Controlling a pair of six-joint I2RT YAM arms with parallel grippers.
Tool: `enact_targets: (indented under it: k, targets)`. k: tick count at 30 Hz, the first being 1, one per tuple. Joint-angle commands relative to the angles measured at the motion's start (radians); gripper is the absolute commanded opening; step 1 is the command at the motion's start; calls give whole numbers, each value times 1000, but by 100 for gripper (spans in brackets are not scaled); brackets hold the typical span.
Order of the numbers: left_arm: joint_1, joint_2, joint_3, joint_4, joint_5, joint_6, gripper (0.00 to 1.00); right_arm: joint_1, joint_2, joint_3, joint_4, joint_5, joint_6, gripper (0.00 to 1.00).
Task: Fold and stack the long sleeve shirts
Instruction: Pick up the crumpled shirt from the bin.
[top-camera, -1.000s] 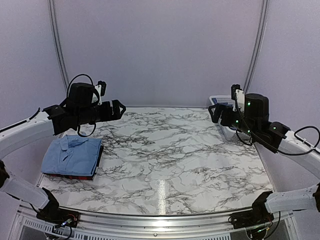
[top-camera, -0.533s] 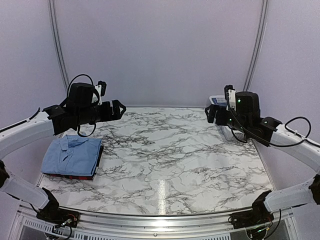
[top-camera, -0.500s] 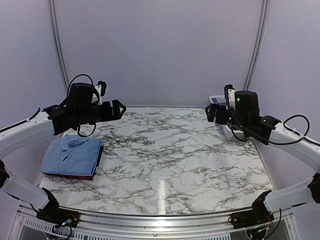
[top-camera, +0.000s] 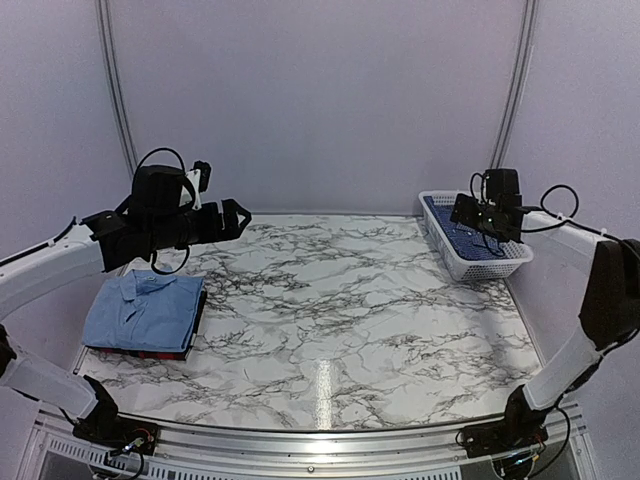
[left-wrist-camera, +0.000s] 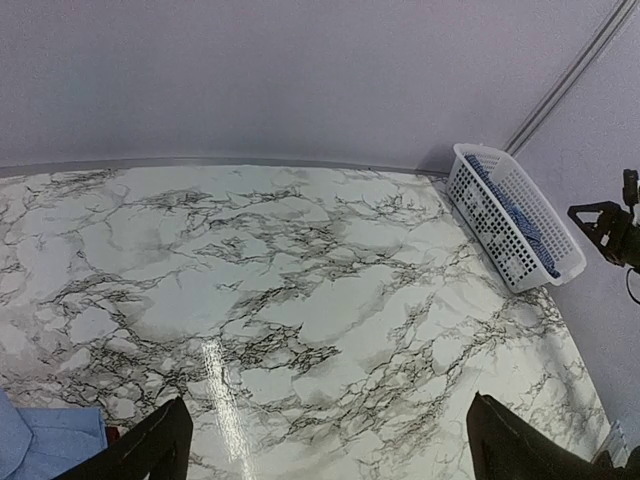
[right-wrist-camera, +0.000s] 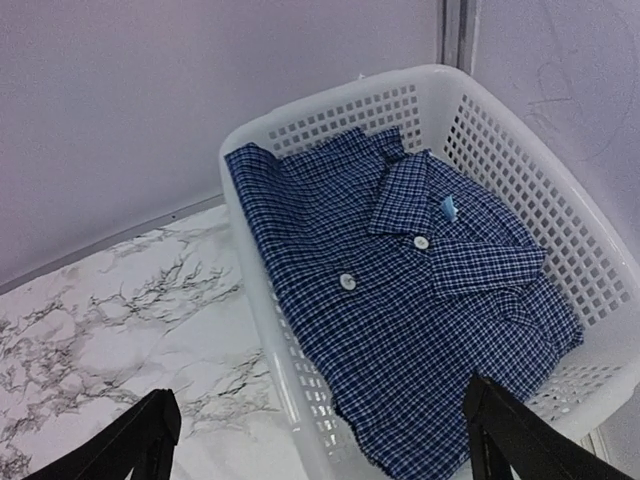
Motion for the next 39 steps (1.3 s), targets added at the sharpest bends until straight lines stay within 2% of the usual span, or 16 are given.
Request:
enact_targets:
  k: [1, 6, 15, 21, 23, 27, 35, 39]
  targets:
    - [-4, -33, -7, 29, 26, 3, 99, -92, 129, 124, -10, -33, 8, 94]
    - [-4, -29, -7, 27, 39, -2, 99, -174, 282, 234, -35, -38, 9, 92]
    - [-4, -26, -2, 20, 53, -22, 99, -212, 555, 440, -86, -47, 30, 91]
    - [-4, -32, 1, 6, 45, -25, 99, -225, 663, 505, -123, -65, 52, 82]
    - [-4, -32, 1, 5, 40, -27, 99, -225, 685, 519, -137, -64, 60, 76]
    - [-4, -23, 3, 5, 40, -33, 99, -225, 696, 515, -140, -60, 75, 55]
    - [-4, -5, 13, 7, 43, -35, 99, -225, 648, 577, -163, -81, 49, 2]
    - [-4, -8, 12, 8, 41, -33, 99, -212, 568, 585, -156, -88, 21, 0]
